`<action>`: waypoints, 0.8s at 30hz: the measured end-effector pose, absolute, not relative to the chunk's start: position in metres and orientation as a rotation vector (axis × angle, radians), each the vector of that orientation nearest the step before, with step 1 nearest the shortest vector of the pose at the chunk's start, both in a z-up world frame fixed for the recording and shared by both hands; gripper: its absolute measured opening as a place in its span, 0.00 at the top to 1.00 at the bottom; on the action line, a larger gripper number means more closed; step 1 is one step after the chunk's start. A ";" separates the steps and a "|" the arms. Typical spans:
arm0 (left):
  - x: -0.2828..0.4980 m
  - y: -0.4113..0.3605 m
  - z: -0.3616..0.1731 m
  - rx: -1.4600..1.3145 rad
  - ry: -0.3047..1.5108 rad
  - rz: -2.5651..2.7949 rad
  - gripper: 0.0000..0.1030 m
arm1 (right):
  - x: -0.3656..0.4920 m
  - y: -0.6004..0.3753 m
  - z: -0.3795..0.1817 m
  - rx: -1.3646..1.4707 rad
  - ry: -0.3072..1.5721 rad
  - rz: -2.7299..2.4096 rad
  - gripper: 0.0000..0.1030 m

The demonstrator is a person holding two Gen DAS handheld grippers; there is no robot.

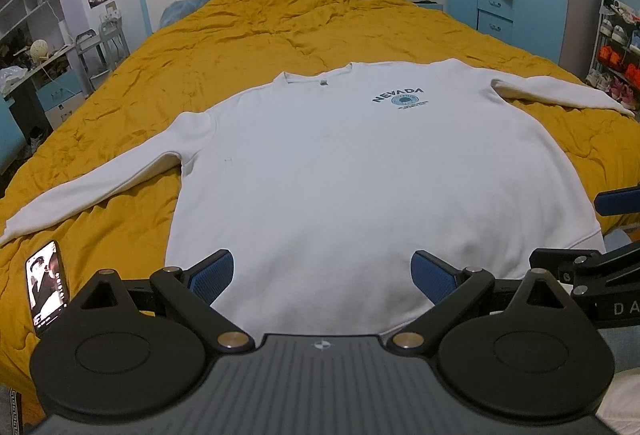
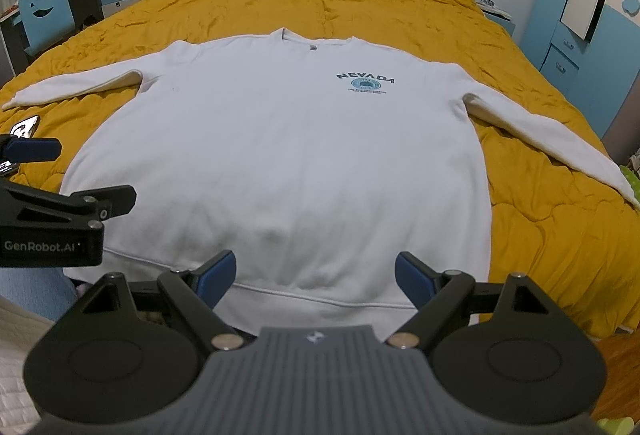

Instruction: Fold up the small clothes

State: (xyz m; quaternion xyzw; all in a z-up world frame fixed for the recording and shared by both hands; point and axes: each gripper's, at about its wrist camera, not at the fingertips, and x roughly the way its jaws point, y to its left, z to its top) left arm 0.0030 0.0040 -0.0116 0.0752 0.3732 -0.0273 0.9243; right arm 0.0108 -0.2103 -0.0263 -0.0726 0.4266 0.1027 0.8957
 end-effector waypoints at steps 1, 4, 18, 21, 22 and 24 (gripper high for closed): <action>0.003 0.004 -0.012 0.154 0.766 -0.056 0.00 | 0.011 -0.210 -0.026 -0.150 0.884 0.213 0.20; 0.003 0.004 -0.011 0.154 0.766 -0.056 0.00 | 0.011 -0.210 -0.027 -0.150 0.885 0.212 0.20; 0.003 0.003 -0.011 0.154 0.767 -0.056 0.00 | 0.011 -0.211 -0.028 -0.147 0.891 0.210 0.20; 0.004 0.003 -0.012 0.153 0.769 -0.056 0.00 | 0.011 -0.211 -0.029 -0.148 0.892 0.209 0.20; 0.004 0.003 -0.012 0.153 0.770 -0.056 0.00 | 0.012 -0.211 -0.029 -0.149 0.893 0.209 0.20; 0.005 0.002 -0.013 0.152 0.776 -0.056 0.00 | 0.012 -0.210 -0.029 -0.148 0.894 0.209 0.20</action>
